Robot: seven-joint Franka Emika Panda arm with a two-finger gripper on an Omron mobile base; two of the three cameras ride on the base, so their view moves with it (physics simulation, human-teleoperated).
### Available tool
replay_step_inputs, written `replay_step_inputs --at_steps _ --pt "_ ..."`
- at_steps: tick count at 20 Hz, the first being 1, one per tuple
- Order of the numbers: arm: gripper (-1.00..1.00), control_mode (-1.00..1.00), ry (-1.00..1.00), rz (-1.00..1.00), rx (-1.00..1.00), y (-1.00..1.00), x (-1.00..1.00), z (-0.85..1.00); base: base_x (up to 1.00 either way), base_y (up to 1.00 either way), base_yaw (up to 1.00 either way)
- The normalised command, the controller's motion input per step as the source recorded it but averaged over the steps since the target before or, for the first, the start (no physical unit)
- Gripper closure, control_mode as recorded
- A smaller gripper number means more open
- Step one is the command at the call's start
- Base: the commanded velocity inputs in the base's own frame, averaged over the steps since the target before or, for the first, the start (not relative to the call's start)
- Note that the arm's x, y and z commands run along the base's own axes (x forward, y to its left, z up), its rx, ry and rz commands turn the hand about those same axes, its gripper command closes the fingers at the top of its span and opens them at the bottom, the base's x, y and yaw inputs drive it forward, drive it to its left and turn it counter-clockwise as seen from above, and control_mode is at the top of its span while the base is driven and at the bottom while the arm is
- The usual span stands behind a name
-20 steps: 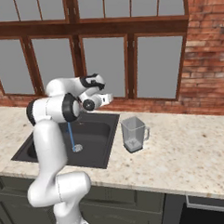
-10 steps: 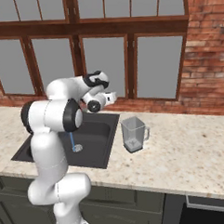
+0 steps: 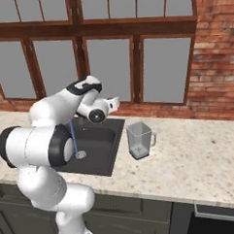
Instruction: Turn on the sink faucet and place the jug under the water for a few seconds to fill it up.
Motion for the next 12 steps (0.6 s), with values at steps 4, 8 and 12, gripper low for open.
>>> replay_step_inputs --at_steps 4,8,12 --pt "-1.00 -1.00 0.01 0.18 0.00 -0.86 -0.87 0.08 0.00 0.00 0.00" --pt "-1.00 -1.00 0.04 0.19 0.00 -0.89 -0.66 0.27 0.00 0.00 0.00" --pt "-1.00 -1.00 0.04 0.19 -0.01 -0.76 -0.49 0.46 0.00 0.00 0.00"
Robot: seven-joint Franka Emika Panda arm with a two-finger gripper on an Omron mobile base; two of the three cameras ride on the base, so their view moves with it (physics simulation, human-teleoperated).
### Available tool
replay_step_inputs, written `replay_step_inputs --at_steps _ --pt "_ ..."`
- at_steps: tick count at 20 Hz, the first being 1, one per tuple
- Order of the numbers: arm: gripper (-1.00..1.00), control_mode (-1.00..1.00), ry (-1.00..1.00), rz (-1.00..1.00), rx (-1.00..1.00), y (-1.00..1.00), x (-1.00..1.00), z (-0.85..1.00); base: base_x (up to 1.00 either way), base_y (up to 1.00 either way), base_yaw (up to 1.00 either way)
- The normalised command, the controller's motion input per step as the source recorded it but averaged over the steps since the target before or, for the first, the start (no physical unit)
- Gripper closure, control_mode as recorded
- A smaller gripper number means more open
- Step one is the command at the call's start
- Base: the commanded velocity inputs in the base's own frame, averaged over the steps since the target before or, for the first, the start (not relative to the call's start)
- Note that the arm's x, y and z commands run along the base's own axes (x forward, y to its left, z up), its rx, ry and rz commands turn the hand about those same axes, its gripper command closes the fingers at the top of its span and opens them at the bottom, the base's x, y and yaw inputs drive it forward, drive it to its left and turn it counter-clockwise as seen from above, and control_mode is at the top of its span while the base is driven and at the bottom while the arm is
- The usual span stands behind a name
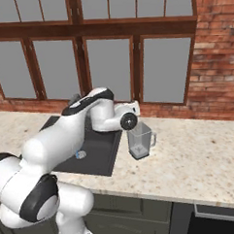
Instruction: Turn on the sink faucet and place the jug under the water for a few seconds to fill it up.
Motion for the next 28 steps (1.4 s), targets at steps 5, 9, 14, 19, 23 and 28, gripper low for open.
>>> replay_step_inputs --at_steps 5,9,14,19,23,28 --pt "-1.00 -1.00 0.06 0.20 -0.05 -0.73 -0.50 0.24 0.00 0.00 0.00" --pt "-1.00 -1.00 0.10 0.22 -0.16 -0.63 -0.42 0.00 0.00 0.00 0.00" --pt "-1.00 -1.00 0.03 0.25 -0.19 -0.46 -0.19 -0.03 0.00 0.00 0.00" --pt "-1.00 -1.00 -0.07 0.25 -0.11 -0.40 -0.17 -0.47 0.00 0.00 0.00" --pt "-1.00 -1.00 -0.09 0.17 0.00 -0.27 0.00 -0.43 0.00 0.00 0.00" --pt "-1.00 -1.00 0.00 0.13 0.05 -0.27 0.00 -0.08 0.00 0.00 0.00"
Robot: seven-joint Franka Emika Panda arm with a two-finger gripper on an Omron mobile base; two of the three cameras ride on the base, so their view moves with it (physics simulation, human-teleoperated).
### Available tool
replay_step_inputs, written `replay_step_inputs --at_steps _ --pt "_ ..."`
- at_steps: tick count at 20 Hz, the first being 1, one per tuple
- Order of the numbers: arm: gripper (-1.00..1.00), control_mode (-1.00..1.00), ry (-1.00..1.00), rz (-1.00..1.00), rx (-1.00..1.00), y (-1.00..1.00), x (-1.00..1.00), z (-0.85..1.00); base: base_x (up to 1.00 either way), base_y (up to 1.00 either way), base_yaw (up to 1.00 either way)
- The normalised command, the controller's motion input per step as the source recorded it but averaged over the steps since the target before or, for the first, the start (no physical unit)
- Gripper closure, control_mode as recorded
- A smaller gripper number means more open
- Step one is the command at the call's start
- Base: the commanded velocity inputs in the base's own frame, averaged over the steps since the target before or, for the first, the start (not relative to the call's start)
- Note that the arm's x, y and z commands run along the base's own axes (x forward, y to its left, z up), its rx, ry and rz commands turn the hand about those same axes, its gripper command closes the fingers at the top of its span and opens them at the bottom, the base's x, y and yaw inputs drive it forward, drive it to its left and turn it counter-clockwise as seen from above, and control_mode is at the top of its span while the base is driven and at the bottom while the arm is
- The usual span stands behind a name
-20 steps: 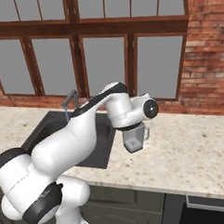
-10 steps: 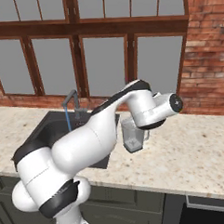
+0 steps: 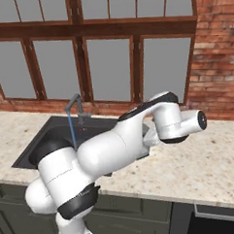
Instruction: Turn on the sink faucet and place the jug under the water for a few seconds to fill it up.
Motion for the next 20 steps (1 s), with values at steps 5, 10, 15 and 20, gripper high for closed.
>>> replay_step_inputs --at_steps 5,10,15,20 --pt "-1.00 -1.00 0.00 0.11 0.08 -0.13 0.00 0.00 0.00 0.00 0.00" --pt "-1.00 -1.00 0.01 0.10 0.06 -0.01 0.08 -0.16 0.00 0.00 0.00" --pt "-1.00 -1.00 0.02 0.05 0.03 0.00 0.22 -0.26 0.00 0.00 0.00" --pt "-1.00 -1.00 0.00 0.00 0.00 0.00 0.07 -0.22 0.00 0.00 0.00"
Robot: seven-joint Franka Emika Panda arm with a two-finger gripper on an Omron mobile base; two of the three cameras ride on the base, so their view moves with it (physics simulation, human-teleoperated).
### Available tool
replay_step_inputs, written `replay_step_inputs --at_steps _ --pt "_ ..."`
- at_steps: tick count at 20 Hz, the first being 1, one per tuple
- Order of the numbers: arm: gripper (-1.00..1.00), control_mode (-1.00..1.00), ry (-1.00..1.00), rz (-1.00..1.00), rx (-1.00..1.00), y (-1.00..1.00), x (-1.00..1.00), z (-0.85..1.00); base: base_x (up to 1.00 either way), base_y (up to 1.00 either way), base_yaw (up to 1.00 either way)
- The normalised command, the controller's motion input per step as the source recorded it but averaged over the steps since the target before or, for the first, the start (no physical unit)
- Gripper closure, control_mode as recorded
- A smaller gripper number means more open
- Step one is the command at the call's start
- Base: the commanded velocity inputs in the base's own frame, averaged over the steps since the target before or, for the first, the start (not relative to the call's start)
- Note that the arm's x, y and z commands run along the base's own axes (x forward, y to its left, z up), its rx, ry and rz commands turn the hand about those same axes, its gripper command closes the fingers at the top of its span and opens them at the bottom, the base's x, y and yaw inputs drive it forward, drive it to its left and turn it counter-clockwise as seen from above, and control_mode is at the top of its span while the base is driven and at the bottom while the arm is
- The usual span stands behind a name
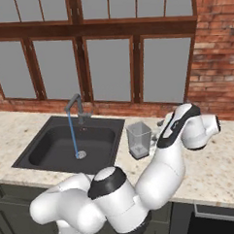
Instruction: Turn on the sink faucet and place the jug under the water for a few seconds to fill it up.
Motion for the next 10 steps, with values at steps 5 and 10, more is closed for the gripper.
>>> replay_step_inputs --at_steps 5,10 --pt "-1.00 -1.00 0.03 0.00 0.00 0.01 0.11 -0.10 0.00 0.00 0.00" --pt "-1.00 -1.00 0.05 0.00 0.00 0.18 0.18 -0.23 0.00 0.00 0.00"
